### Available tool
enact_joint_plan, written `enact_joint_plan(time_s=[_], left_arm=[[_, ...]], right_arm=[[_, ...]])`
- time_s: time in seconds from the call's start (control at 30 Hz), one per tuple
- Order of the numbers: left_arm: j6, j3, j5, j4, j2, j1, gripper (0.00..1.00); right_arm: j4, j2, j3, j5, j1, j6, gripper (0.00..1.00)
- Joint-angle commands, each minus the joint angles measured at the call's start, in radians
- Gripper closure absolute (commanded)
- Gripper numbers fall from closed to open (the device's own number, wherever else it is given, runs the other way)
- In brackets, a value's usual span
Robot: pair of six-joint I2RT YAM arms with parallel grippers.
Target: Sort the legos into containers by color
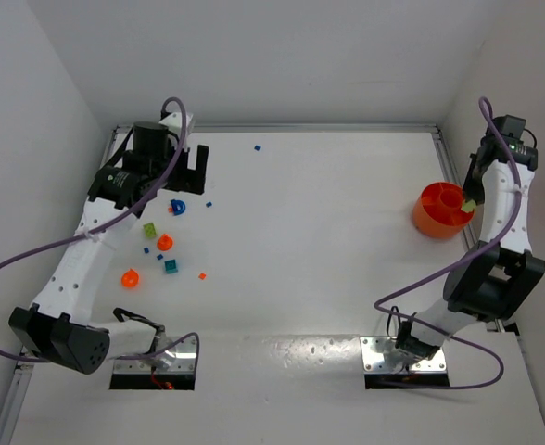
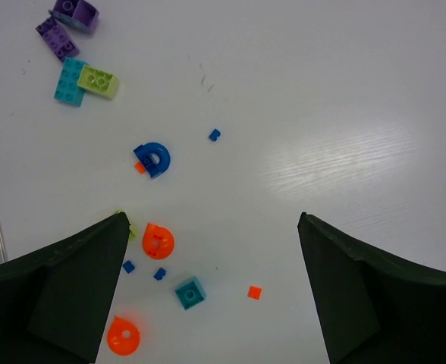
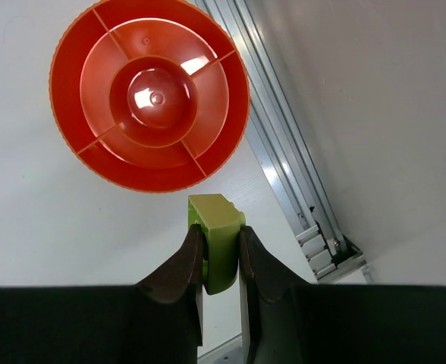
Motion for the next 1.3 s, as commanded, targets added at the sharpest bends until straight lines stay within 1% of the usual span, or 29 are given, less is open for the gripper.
enact_joint_plan(time_s=[0.0, 0.17, 0.3, 0.37, 0.5, 1.0, 1.07, 1.23, 1.27], left_arm=[[0.013, 0.036, -0.031, -0.04, 0.003, 0.01, 0.0], [0.004, 0.036, -0.041, -0.04, 0.003, 0.01, 0.0], [0.004, 0.036, -0.052, -0.04, 0.003, 0.01, 0.0], [0.004, 0.036, -0.061, -0.04, 0.003, 0.01, 0.0], [0.004, 0.036, -0.052, -0.04, 0.013, 0.01, 0.0], [0.004, 0.036, -0.061, -0.04, 0.013, 0.01, 0.0], [-0.006, 0.036, -0.061, -0.04, 0.013, 0.01, 0.0], [-0.006, 0.027, -0.052, -0.04, 0.013, 0.01, 0.0], [-0.006, 0.027, -0.052, -0.04, 0.013, 0.01, 0.0]], right_arm=[[0.025, -0.007, 0.012, 0.045, -0.013, 0.099, 1.0], [0.103, -0.016, -0.071, 0.116, -0.013, 0.133, 1.0], [0.14, -0.016, -0.094, 0.156, -0.022, 0.143, 1.0], [0.152, -0.007, -0.114, 0.156, -0.022, 0.143, 1.0], [0.23, -0.025, -0.148, 0.156, -0.022, 0.143, 1.0], [0.27, 0.064, -0.157, 0.165, -0.022, 0.182, 1.0], [0.279, 0.073, -0.157, 0.156, -0.022, 0.182, 1.0], [0.29, 0.093, -0.157, 0.146, -0.022, 0.191, 0.92], [0.29, 0.093, -0.157, 0.146, -0.022, 0.191, 0.92]])
